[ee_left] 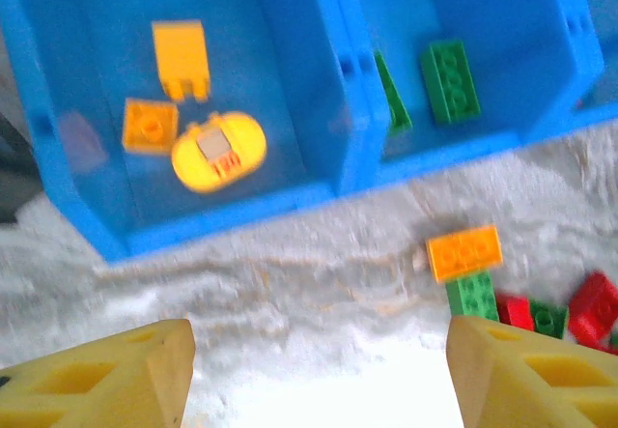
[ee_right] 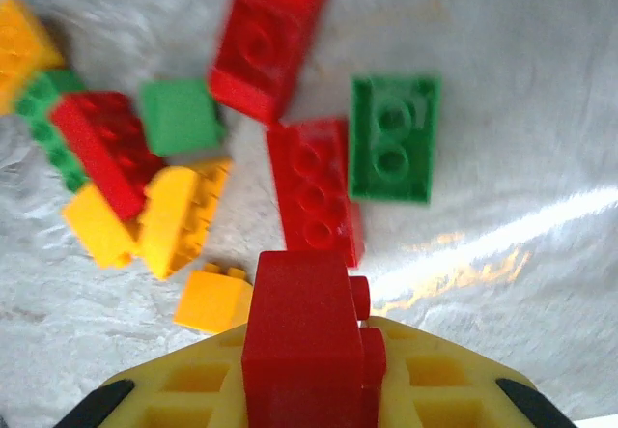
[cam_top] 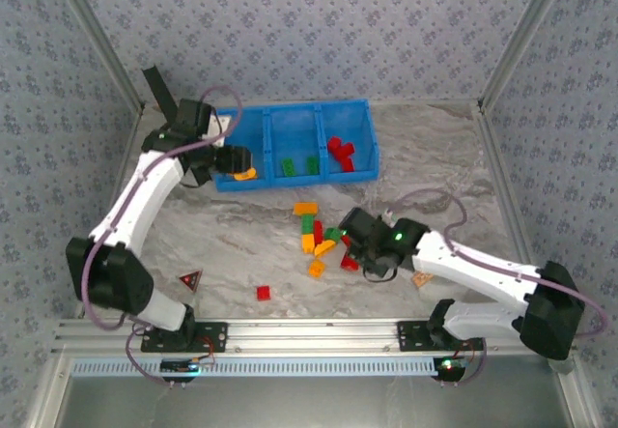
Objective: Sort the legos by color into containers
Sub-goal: Pick up the lego from the bottom-center of the table, then place the lego in the container.
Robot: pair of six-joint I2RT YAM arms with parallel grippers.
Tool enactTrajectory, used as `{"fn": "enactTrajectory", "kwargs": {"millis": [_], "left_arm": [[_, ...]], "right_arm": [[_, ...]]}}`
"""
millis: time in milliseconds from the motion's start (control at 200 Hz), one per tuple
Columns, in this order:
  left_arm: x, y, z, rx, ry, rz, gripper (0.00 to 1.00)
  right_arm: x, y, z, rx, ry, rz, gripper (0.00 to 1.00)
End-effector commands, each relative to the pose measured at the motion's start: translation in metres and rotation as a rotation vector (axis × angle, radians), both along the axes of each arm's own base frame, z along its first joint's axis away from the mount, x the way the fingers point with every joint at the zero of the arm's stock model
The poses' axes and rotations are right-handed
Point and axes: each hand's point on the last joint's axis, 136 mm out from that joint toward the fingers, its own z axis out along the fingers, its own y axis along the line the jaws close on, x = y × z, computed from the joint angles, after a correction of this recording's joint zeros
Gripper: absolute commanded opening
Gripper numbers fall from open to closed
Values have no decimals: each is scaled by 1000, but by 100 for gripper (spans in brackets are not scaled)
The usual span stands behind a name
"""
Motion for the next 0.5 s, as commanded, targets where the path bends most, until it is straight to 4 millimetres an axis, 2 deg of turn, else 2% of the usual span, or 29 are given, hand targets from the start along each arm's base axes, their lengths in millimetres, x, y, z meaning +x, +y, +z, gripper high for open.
{"fn": "enactTrajectory", "kwargs": {"millis": [0, 120, 170, 180, 220, 365, 495], "left_arm": [[-40, -14, -8, -11, 3, -67, 70], [-79, -30, -28, 8, 13, -117, 72], [-95, -37, -37, 5, 24, -132, 73], [-97, -39, -39, 3, 25, -134, 73], [-108, -46, -46, -5, 37, -145, 74], [-146, -74, -68, -26, 64, -198, 76], [-163, -99, -78, -35, 64, -220, 76]], "right_arm": [[24, -25, 28, -162, -93, 256, 26], [70, -35, 60, -265, -193, 394, 27], [90, -36, 66, -323, -228, 451, 28], [97, -33, 74, -327, -252, 463, 28], [114, -31, 82, -362, -291, 492, 28], [174, -19, 84, -409, -376, 536, 28], [222, -6, 75, -434, -417, 563, 28]]}}
